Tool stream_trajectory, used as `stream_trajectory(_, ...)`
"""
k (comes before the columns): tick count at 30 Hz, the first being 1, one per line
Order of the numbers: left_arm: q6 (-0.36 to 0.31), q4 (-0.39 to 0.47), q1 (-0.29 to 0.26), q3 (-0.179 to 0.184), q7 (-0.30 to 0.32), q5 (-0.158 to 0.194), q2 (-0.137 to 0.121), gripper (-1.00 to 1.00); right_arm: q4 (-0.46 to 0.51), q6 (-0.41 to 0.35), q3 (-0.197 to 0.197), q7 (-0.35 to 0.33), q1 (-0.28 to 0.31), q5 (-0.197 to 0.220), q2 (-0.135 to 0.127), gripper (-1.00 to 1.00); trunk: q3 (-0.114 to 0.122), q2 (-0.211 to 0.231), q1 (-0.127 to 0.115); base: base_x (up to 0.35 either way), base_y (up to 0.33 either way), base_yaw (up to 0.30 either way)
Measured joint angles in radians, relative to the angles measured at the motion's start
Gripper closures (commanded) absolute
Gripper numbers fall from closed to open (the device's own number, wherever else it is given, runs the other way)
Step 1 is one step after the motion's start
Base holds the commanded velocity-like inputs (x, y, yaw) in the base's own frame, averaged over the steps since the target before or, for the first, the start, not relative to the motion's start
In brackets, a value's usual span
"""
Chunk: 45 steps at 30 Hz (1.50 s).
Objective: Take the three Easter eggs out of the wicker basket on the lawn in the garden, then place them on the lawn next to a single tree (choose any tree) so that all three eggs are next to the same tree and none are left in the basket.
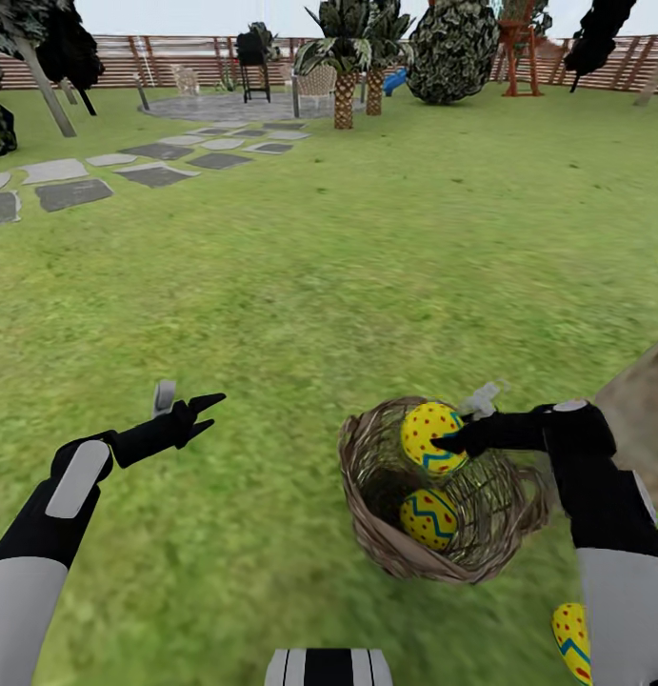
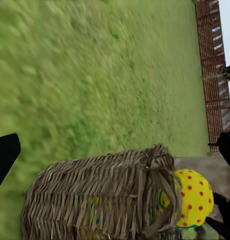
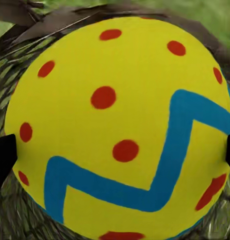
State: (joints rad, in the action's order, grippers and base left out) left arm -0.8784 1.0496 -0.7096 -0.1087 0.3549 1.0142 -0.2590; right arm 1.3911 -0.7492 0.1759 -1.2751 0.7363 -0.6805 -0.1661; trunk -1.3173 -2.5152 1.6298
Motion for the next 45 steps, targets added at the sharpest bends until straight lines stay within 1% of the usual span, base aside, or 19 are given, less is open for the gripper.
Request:
stream_trajectory(3, 0.000, 0.000, 0.000, 0.000, 0.000, 0.000, 0.000, -1.00, 0.041, -0.010, 0.196, -0.093, -0.001, 0.003, 0.003, 1.00, 0.012, 0.001, -0.001, -0.066, 0.000, 0.000)
stream_trajectory(4, 0.000, 0.000, 0.000, 0.000, 0.000, 0.000, 0.000, -1.00, 0.046, -0.010, 0.267, -0.148, -0.001, 0.004, 0.003, 1.00, 0.015, 0.001, -0.001, -0.271, 0.000, 0.000)
stream_trajectory(6, 0.000, 0.000, 0.000, 0.000, 0.000, 0.000, 0.001, -1.00, 0.049, -0.010, 0.323, -0.253, -0.001, 0.005, 0.002, 1.00, 0.023, 0.001, -0.002, -0.321, 0.000, 0.000)
stream_trajectory(8, 0.001, 0.000, 0.000, 0.000, 0.000, 0.000, 0.004, -1.00, 0.049, -0.011, 0.336, -0.278, -0.001, 0.007, 0.003, 1.00, 0.031, 0.002, -0.003, -0.338, 0.000, 0.000)
stream_trajectory(10, 0.001, 0.000, 0.000, 0.000, 0.000, 0.000, 0.005, -1.00, 0.050, -0.013, 0.406, -0.285, -0.001, 0.009, 0.005, 1.00, 0.039, 0.002, -0.004, -0.202, 0.000, 0.000)
stream_trajectory(11, 0.002, 0.000, 0.000, 0.000, 0.000, 0.000, 0.006, -1.00, 0.050, -0.013, 0.453, -0.285, -0.001, 0.023, 0.006, 1.00, 0.042, 0.003, -0.005, -0.070, 0.000, 0.000)
stream_trajectory(12, 0.002, 0.000, 0.000, 0.000, 0.000, 0.000, 0.006, -1.00, 0.050, -0.012, 0.474, -0.285, -0.001, 0.050, 0.008, 1.00, 0.046, 0.003, -0.005, -0.036, 0.000, 0.000)
stream_trajectory(15, 0.002, 0.000, 0.000, 0.000, 0.000, 0.000, 0.007, -1.00, 0.046, -0.010, 0.490, -0.285, -0.018, 0.197, 0.013, 1.00, 0.058, 0.004, -0.007, -0.009, 0.000, 0.000)
stream_trajectory(18, 0.003, 0.000, 0.000, 0.000, 0.000, 0.000, 0.007, -1.00, 0.045, -0.028, 0.491, -0.285, -0.043, 0.258, 0.013, 1.00, 0.070, 0.004, -0.008, -0.075, 0.000, 0.000)
stream_trajectory(21, 0.004, 0.000, 0.000, 0.000, 0.000, 0.001, 0.007, -1.00, 0.043, -0.072, 0.492, -0.285, -0.048, 0.272, 0.014, 1.00, 0.081, 0.005, -0.009, -0.303, 0.000, 0.000)
stream_trajectory(25, 0.004, -0.001, 0.000, 0.000, 0.000, 0.001, 0.007, -1.00, 0.042, -0.077, 0.493, -0.285, -0.055, 0.331, 0.013, 1.00, 0.097, 0.006, -0.011, -0.343, 0.000, 0.000)
stream_trajectory(30, 0.004, -0.002, 0.000, 0.000, 0.000, 0.001, 0.007, -1.00, 0.039, -0.079, 0.498, -0.285, -0.062, 0.338, 0.013, 1.00, 0.116, 0.007, -0.013, -0.345, 0.000, 0.000)
stream_trajectory(33, 0.004, -0.001, 0.000, 0.000, 0.000, 0.001, 0.007, -1.00, 0.035, -0.079, 0.530, -0.285, -0.063, 0.337, 0.015, 1.00, 0.128, 0.008, -0.014, -0.336, 0.000, 0.000)
stream_trajectory(35, 0.005, -0.001, 0.000, -0.001, 0.001, 0.003, 0.006, -1.00, 0.036, -0.075, 0.547, -0.283, -0.099, 0.335, 0.028, 1.00, 0.135, 0.008, -0.015, -0.127, 0.000, 0.000)
stream_trajectory(36, 0.004, -0.001, 0.000, -0.001, 0.005, 0.006, 0.005, -1.00, 0.039, -0.072, 0.562, -0.279, -0.122, 0.334, 0.036, 1.00, 0.139, 0.008, -0.016, -0.030, 0.000, 0.000)
stream_trajectory(39, 0.002, 0.000, 0.000, -0.002, 0.012, 0.008, 0.006, -1.00, 0.041, -0.067, 0.695, -0.272, -0.145, 0.321, 0.043, 1.00, 0.151, 0.009, -0.017, -0.009, 0.000, 0.000)
stream_trajectory(40, 0.000, 0.003, 0.000, -0.002, 0.014, 0.009, 0.006, -1.00, 0.040, -0.064, 0.727, -0.240, -0.161, 0.312, 0.044, 1.00, 0.155, 0.009, -0.018, -0.001, 0.000, 0.000)
stream_trajectory(43, -0.005, 0.005, 0.000, -0.003, 0.015, 0.011, 0.006, -1.00, 0.042, -0.048, 0.767, -0.078, -0.184, 0.303, 0.040, 1.00, 0.166, 0.010, -0.019, 0.000, 0.000, 0.000)
stream_trajectory(45, -0.006, 0.004, 0.000, -0.002, 0.015, 0.012, 0.006, -1.00, 0.045, -0.043, 0.858, -0.037, -0.194, 0.300, 0.038, 1.00, 0.174, 0.011, -0.020, 0.000, 0.000, 0.000)
